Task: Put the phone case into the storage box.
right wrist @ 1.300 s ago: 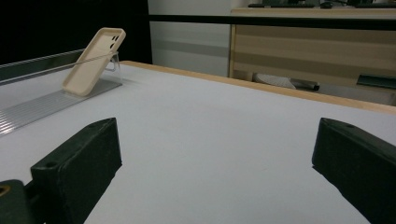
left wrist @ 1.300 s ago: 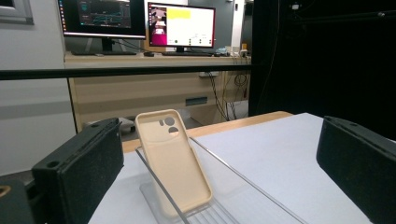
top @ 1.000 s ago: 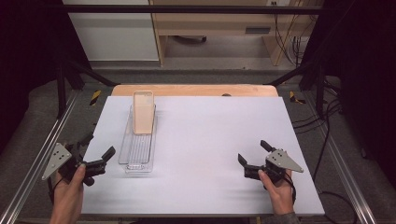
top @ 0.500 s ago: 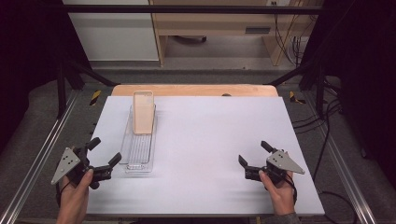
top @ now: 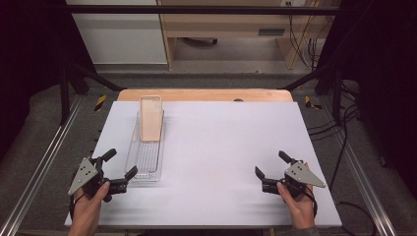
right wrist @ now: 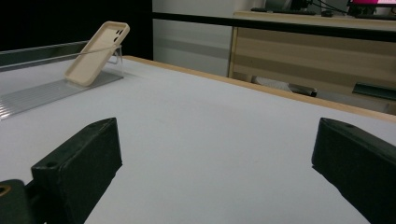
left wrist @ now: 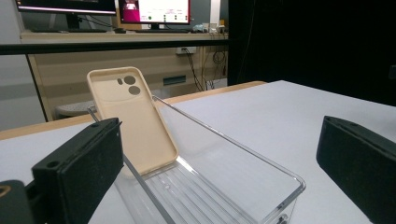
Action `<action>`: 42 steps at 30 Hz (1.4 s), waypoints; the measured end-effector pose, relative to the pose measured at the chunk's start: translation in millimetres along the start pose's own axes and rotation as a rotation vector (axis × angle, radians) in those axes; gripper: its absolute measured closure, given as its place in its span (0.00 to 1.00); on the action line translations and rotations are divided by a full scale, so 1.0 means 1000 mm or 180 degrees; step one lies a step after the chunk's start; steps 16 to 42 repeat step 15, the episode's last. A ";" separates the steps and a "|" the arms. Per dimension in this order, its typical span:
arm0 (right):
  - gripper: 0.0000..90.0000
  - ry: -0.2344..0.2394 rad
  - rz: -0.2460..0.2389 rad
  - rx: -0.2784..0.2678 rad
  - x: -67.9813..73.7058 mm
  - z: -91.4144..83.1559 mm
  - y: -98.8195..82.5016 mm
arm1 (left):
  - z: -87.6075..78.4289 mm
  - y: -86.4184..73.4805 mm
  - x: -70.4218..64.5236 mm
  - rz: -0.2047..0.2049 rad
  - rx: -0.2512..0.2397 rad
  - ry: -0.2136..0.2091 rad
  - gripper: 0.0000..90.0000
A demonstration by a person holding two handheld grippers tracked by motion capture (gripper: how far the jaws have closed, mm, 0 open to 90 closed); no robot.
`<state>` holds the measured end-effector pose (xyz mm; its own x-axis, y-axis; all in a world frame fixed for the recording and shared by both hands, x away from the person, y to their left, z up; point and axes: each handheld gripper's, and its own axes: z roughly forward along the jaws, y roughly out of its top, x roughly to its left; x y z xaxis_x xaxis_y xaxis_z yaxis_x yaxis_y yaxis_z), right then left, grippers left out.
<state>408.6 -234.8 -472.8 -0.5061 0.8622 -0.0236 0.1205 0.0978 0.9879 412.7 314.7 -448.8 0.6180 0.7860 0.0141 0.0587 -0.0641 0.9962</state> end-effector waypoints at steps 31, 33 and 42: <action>0.02 0.0075 -0.0297 -0.0023 0.002 -0.010 -0.008 | 0.000 -0.008 -0.002 -0.0009 -0.0059 0.0055 0.00; 0.02 0.0075 -0.0297 -0.0023 0.002 -0.010 -0.008 | 0.000 -0.008 -0.002 -0.0009 -0.0059 0.0055 0.00; 0.02 0.0075 -0.0297 -0.0023 0.002 -0.010 -0.008 | 0.000 -0.008 -0.002 -0.0009 -0.0059 0.0055 0.00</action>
